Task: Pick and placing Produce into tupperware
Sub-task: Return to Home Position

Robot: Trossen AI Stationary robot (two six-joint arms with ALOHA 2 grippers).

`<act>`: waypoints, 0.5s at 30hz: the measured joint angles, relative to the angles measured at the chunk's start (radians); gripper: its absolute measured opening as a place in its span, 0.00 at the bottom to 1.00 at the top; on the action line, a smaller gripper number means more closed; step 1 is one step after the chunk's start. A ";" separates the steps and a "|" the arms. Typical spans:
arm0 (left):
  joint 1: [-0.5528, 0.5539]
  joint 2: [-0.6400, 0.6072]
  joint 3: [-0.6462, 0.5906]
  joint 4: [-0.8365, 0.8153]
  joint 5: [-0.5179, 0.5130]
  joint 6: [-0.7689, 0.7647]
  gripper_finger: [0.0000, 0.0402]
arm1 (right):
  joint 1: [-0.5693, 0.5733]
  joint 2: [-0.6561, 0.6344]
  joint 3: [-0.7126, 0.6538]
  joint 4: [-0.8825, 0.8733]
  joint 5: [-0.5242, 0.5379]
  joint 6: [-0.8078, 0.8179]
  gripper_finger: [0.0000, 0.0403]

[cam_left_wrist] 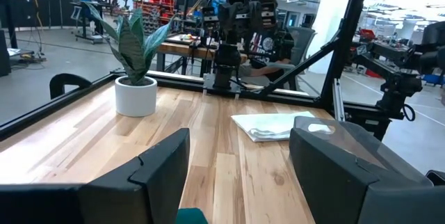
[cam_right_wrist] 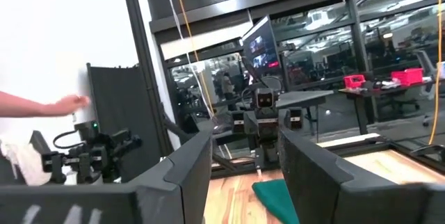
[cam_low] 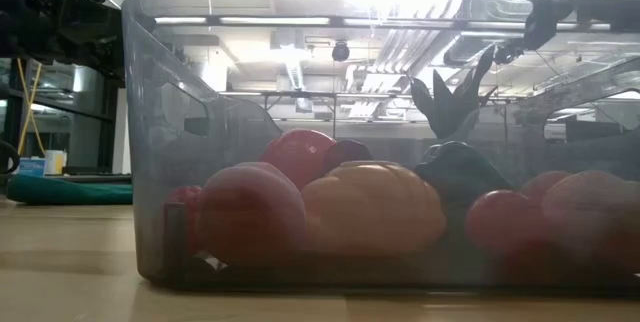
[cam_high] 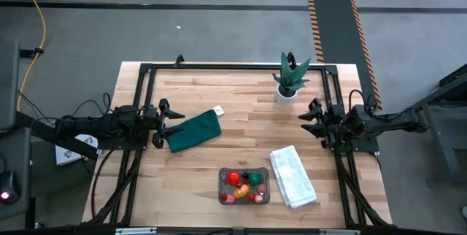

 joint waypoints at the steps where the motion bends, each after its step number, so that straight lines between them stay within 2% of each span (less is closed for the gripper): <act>1: 0.000 0.000 0.000 0.000 0.000 0.000 0.59 | 0.000 0.000 0.000 -0.004 -0.004 0.002 0.39; 15: 0.000 0.000 0.000 0.000 0.000 0.000 0.59 | 0.000 0.000 0.000 -0.048 -0.042 0.007 0.39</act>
